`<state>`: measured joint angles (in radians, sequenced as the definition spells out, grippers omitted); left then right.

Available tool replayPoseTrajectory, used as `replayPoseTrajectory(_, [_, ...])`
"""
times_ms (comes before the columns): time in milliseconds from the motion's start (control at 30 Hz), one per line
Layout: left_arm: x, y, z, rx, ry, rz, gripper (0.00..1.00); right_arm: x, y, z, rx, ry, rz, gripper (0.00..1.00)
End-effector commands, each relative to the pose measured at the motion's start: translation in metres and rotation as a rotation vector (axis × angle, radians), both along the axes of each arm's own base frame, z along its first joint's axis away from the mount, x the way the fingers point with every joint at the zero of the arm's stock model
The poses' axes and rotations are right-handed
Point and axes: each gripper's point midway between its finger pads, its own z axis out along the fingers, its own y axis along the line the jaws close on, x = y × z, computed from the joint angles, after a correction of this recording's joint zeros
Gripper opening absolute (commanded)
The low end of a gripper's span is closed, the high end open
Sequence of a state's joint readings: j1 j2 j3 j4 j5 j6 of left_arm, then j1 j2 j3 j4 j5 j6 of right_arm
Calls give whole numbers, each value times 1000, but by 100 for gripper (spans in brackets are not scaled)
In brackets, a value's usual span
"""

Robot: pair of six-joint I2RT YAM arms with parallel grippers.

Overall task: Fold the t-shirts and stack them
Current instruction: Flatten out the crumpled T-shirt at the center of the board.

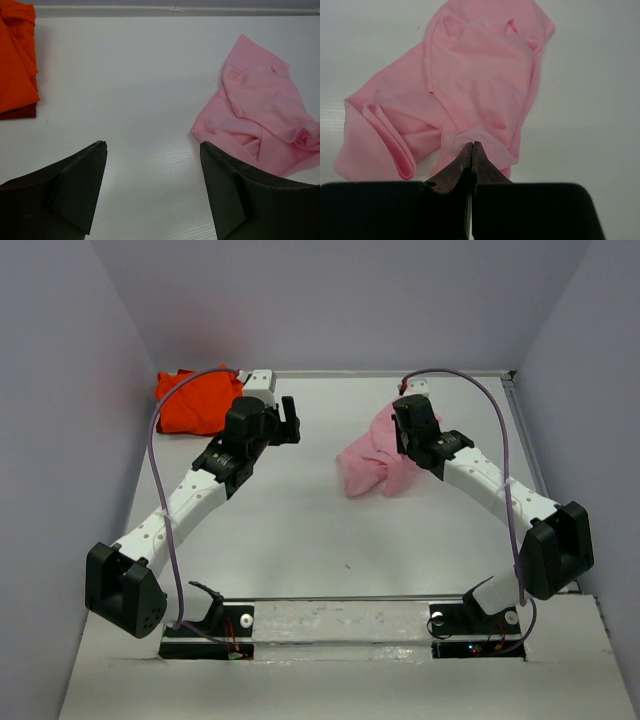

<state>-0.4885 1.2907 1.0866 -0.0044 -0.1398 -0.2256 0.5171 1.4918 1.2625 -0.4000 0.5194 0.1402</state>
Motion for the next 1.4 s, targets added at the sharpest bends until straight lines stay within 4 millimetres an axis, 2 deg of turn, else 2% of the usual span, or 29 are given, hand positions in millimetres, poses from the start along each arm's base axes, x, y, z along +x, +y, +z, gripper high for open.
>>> replayPoseTrajectory(0, [2,0,15,-27,-48,-4,84,-2,18,8,138,-39,15,0])
replayPoseTrajectory(100, [2,3,15,-21,-49,10,84,0,48,0,191,-17,93,0])
replayPoseTrajectory(167, [3,7,14,-14,-49,34,84,3,76,8,226,-17,167,0])
replayPoseTrajectory(200, [4,11,16,-16,-53,58,84,0,99,-2,204,7,217,0])
replayPoseTrajectory(300, [4,19,18,-22,-57,107,84,0,142,17,191,-26,301,0])
replayPoseTrajectory(333, [5,26,19,-16,-61,143,84,-7,169,9,173,-4,354,0])
replayPoseTrajectory(400, [5,40,23,-12,-77,211,84,-11,215,43,182,-54,440,0])
replayPoseTrajectory(433, [5,44,25,-11,-82,230,84,-11,215,43,184,-53,443,0])
replayPoseTrajectory(467, [5,50,26,-13,-87,255,84,-20,237,38,155,-37,493,0])
replayPoseTrajectory(500, [5,55,28,-15,-92,274,84,-17,252,72,190,-97,515,0])
replayPoseTrajectory(533, [4,61,31,-19,-100,307,84,-19,262,84,196,-112,534,0])
replayPoseTrajectory(567, [4,67,32,-17,-104,328,84,-24,274,83,175,-99,559,0])
replayPoseTrajectory(600, [5,71,34,-20,-110,341,84,-21,277,99,186,-127,556,0])
replayPoseTrajectory(633, [3,75,35,-18,-114,359,84,-22,283,138,225,-198,559,0])
replayPoseTrajectory(700, [1,82,39,-20,-125,385,84,-20,281,166,215,-263,543,0])
replayPoseTrajectory(733, [1,86,40,-17,-131,406,84,-20,276,199,244,-326,531,0])
replayPoseTrajectory(800, [-2,92,43,-22,-138,435,84,-20,268,225,235,-381,523,0])
replayPoseTrajectory(833, [-4,99,48,-24,-153,464,84,-20,260,249,257,-429,498,0])
replayPoseTrajectory(1000, [-13,122,62,-39,-203,556,84,-22,222,290,165,-531,422,0])
replayPoseTrajectory(1033, [-14,127,63,-30,-207,579,84,-23,206,296,146,-544,368,0])
replayPoseTrajectory(1067, [-14,130,65,-28,-211,585,84,-21,193,297,122,-546,336,0])
replayPoseTrajectory(1100, [-14,131,65,-28,-210,589,84,-15,185,279,76,-514,301,0])
replayPoseTrajectory(1133, [-13,131,64,-27,-207,586,84,-18,166,286,75,-522,273,0])
replayPoseTrajectory(1200, [-12,128,63,-32,-203,572,84,-17,147,276,58,-511,218,0])
replayPoseTrajectory(1233, [-9,124,59,-32,-193,551,84,-16,129,258,21,-482,182,0])
replayPoseTrajectory(1267, [-8,121,57,-29,-186,540,84,-13,132,235,-12,-442,180,0])
replayPoseTrajectory(1300, [-6,119,56,-28,-182,531,84,-19,115,236,0,-446,145,0])
replayPoseTrajectory(1333, [-3,115,51,-22,-164,510,84,-19,108,205,-63,-395,121,0])
replayPoseTrajectory(1367, [-2,112,49,-23,-155,500,84,-19,98,192,-91,-375,90,0])
